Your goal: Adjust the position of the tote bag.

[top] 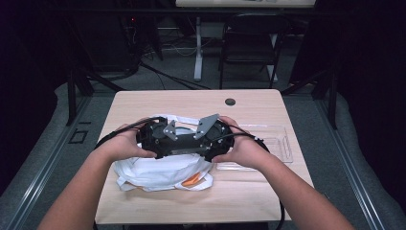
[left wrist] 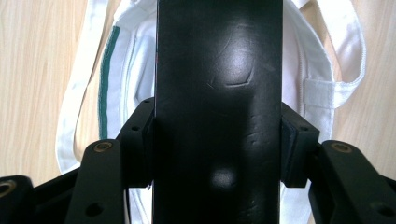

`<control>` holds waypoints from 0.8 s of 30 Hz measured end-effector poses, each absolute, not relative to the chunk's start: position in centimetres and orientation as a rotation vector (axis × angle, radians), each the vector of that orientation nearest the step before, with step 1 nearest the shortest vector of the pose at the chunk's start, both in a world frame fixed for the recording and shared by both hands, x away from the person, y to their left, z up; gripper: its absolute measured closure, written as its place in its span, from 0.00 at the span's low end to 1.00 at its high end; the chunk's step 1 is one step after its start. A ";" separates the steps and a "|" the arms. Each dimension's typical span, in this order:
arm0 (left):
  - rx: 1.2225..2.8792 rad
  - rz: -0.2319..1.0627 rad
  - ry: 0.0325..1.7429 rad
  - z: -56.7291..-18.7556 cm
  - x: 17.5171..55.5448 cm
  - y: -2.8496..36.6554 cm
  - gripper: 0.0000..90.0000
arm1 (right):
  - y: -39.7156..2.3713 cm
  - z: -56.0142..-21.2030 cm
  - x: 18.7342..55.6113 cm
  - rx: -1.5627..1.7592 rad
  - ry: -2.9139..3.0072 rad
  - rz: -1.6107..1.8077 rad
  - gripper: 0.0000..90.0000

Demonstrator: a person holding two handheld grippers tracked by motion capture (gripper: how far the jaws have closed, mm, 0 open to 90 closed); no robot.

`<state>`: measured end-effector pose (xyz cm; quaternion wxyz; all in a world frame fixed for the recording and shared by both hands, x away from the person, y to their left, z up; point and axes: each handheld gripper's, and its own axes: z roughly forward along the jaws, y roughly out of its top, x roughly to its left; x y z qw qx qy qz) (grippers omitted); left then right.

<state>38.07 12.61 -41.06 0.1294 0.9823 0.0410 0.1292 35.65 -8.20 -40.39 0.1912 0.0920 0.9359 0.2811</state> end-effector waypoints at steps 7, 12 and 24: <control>2.846 0.367 0.086 -41.2 37.7 11.8 0.48 | -7.8 -40.6 35.8 0.238 2.637 0.784 0.33; 2.830 0.368 0.047 -41.0 37.5 11.3 0.48 | -7.6 -40.8 35.8 0.213 2.656 0.745 0.32; 2.804 0.365 -0.014 -40.9 36.9 10.3 0.48 | -7.9 -41.3 36.0 0.196 2.703 0.734 0.33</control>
